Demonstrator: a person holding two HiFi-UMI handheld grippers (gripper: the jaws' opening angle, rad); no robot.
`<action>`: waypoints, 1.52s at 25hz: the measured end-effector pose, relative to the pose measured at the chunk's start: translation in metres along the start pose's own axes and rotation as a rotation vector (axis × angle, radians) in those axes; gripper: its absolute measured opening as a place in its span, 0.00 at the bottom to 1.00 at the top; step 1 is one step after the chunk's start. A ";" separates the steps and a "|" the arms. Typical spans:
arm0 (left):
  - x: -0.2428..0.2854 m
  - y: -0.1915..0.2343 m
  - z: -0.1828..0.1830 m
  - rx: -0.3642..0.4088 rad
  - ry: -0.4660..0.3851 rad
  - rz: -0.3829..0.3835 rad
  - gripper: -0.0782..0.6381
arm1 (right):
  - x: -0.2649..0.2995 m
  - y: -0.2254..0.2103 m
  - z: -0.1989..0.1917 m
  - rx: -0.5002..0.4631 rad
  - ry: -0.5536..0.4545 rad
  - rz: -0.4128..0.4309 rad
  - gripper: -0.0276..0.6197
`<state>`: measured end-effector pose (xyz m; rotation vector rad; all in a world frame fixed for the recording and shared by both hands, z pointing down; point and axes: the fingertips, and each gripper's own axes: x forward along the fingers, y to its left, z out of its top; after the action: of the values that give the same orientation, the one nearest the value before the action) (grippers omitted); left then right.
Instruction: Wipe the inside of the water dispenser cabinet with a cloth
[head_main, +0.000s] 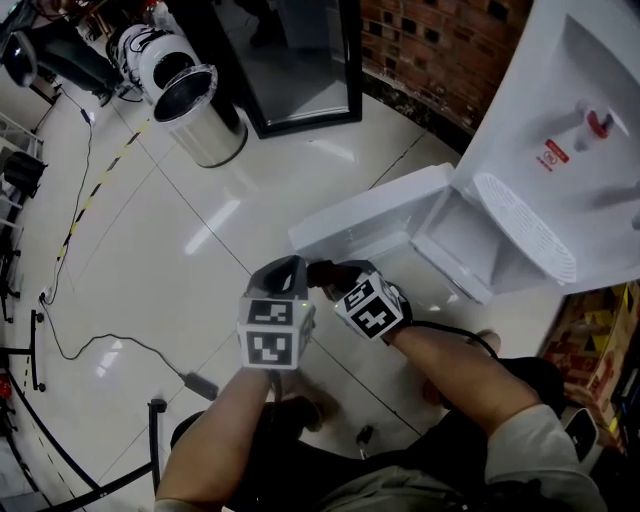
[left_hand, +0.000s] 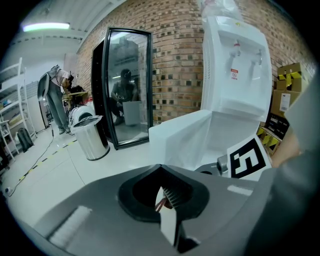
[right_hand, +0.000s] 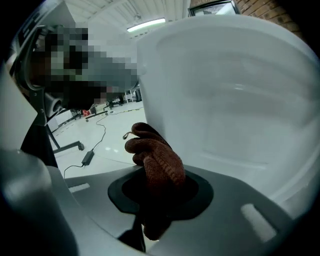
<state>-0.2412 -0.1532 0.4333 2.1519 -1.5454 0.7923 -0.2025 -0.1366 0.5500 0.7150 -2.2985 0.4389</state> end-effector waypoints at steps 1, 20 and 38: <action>0.000 -0.001 0.000 -0.002 0.000 -0.002 0.11 | 0.004 -0.002 0.000 -0.001 0.003 -0.002 0.20; 0.011 0.019 0.004 -0.074 -0.010 0.077 0.11 | 0.007 -0.124 -0.023 0.468 -0.181 -0.270 0.20; 0.019 0.030 0.009 -0.083 -0.003 0.137 0.11 | -0.100 -0.224 -0.089 0.718 -0.323 -0.600 0.19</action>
<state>-0.2628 -0.1822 0.4383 2.0069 -1.7110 0.7541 0.0394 -0.2341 0.5691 1.8725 -2.0282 0.9142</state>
